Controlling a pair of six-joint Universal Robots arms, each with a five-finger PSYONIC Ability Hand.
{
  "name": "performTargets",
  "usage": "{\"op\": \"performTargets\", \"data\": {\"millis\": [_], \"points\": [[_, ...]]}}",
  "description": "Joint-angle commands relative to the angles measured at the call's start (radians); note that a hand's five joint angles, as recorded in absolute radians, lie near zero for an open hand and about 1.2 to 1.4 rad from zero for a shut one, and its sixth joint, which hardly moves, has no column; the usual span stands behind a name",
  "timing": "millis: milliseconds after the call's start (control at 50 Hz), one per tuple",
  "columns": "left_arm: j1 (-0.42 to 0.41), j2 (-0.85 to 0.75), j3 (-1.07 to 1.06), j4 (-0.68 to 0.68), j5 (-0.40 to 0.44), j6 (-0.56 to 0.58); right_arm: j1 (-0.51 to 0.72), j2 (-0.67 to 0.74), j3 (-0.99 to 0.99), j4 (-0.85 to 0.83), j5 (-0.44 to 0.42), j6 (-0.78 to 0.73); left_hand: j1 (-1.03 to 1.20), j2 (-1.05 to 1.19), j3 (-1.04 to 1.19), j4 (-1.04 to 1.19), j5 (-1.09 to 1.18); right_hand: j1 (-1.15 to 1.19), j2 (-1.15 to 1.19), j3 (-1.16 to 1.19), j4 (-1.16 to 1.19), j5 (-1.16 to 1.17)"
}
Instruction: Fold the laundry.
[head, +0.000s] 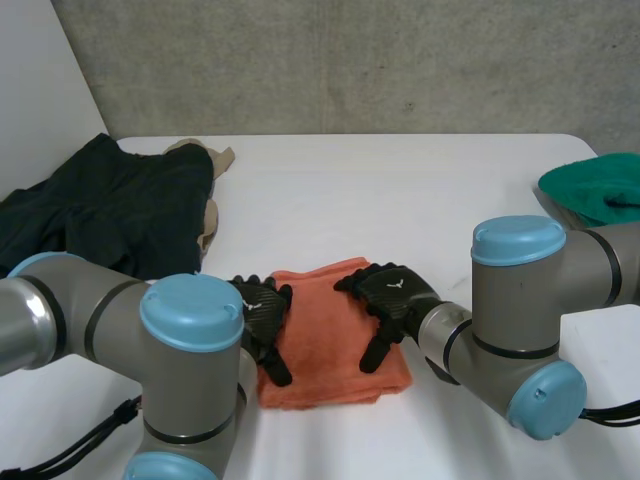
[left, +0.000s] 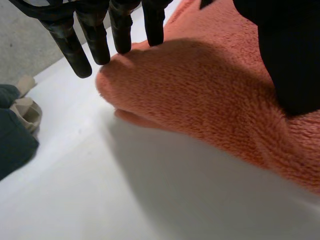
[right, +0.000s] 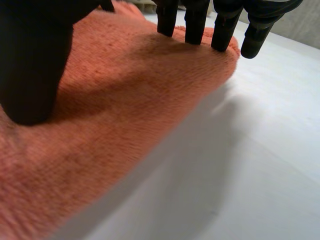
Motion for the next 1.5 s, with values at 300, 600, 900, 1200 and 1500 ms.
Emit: {"op": "performTargets", "data": {"millis": [300, 600, 900, 1200, 1500], "points": [[0.126, 0.185, 0.211, -0.010, 0.477, 0.057, 0.134, -0.294, 0.326, -0.255, 0.105, -0.180, 0.002, -0.013, -0.015, -0.007, -0.029, -0.053, -0.037, -0.033, -0.033, -0.046], [0.138, 0.133, 0.405, -0.175, 0.751, 0.052, 0.197, -0.132, 0.416, -0.553, 0.141, -0.315, 0.002, -0.013, -0.015, -0.007, -0.029, -0.053, -0.037, -0.033, -0.033, -0.046], [0.136, 0.129, 0.396, -0.175, 0.751, 0.049, 0.197, -0.059, 0.373, -0.676, 0.141, -0.347, 0.002, -0.013, -0.015, -0.007, -0.029, 0.058, 0.073, 0.077, 0.077, 0.064], [0.144, 0.128, 0.391, -0.175, 0.751, 0.046, 0.198, 0.020, 0.240, -0.676, 0.126, -0.347, -0.004, -0.018, -0.020, -0.013, -0.035, 0.555, 0.571, 0.575, 0.575, 0.562], [0.146, 0.131, 0.391, -0.175, 0.751, 0.046, 0.194, 0.040, 0.171, -0.596, 0.137, -0.333, -0.001, -0.015, -0.018, -0.010, -0.032, 0.246, 0.261, 0.266, 0.265, 0.252]]}}
